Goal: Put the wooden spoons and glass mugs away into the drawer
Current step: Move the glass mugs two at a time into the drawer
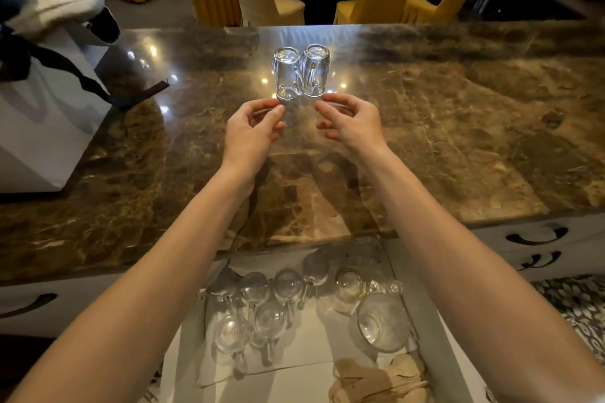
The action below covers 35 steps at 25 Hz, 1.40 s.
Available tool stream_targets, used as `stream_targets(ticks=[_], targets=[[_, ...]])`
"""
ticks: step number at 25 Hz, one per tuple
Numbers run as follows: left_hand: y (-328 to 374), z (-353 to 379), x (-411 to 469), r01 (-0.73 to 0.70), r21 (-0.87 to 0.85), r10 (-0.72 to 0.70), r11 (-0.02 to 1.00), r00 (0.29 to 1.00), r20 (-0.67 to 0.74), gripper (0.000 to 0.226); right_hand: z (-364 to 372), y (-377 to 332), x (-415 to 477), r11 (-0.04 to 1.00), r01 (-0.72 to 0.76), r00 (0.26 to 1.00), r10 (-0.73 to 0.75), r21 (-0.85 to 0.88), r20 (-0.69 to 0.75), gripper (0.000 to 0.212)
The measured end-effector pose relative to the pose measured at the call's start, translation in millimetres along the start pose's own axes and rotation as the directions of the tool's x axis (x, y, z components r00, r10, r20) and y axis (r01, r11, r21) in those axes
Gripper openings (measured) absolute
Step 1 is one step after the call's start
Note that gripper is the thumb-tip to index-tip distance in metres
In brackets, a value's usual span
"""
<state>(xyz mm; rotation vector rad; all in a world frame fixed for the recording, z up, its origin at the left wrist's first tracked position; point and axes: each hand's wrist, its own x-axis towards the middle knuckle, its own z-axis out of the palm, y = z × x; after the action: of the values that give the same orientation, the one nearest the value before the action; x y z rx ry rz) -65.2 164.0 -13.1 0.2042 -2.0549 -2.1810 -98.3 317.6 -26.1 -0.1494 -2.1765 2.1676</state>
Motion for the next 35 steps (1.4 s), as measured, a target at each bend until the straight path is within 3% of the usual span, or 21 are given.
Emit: stream_targets(ticks=[4, 14, 20, 35], targets=[[-9.2, 15.5, 35.2, 0.028, 0.031, -0.028, 0.999, 1.0, -0.002, 0.015, 5.1, -0.4, 35.3, 0.999, -0.032, 0.998, 0.031, -0.024, -0.049, 0.029], [-42.1, 34.4, 102.7, 0.003, 0.195, -0.005, 0.981, 1.0, 0.013, 0.011, 8.8, 11.8, 88.0, 0.991, -0.054, 0.997, 0.047, -0.12, -0.062, 0.026], [-53.8, 49.8, 124.7, -0.016, 0.252, 0.014, 0.968, 1.0, 0.008, 0.028, 19.3, 23.4, 110.8, 0.99, -0.047, 0.998, 0.04, -0.134, -0.054, 0.023], [-52.5, 66.8, 133.9, -0.137, 0.365, 0.176, 0.921, 0.982, -0.074, 0.031, 23.7, 23.3, 112.6, 0.834, 0.139, 0.98, -0.194, -0.534, -0.049, 0.017]])
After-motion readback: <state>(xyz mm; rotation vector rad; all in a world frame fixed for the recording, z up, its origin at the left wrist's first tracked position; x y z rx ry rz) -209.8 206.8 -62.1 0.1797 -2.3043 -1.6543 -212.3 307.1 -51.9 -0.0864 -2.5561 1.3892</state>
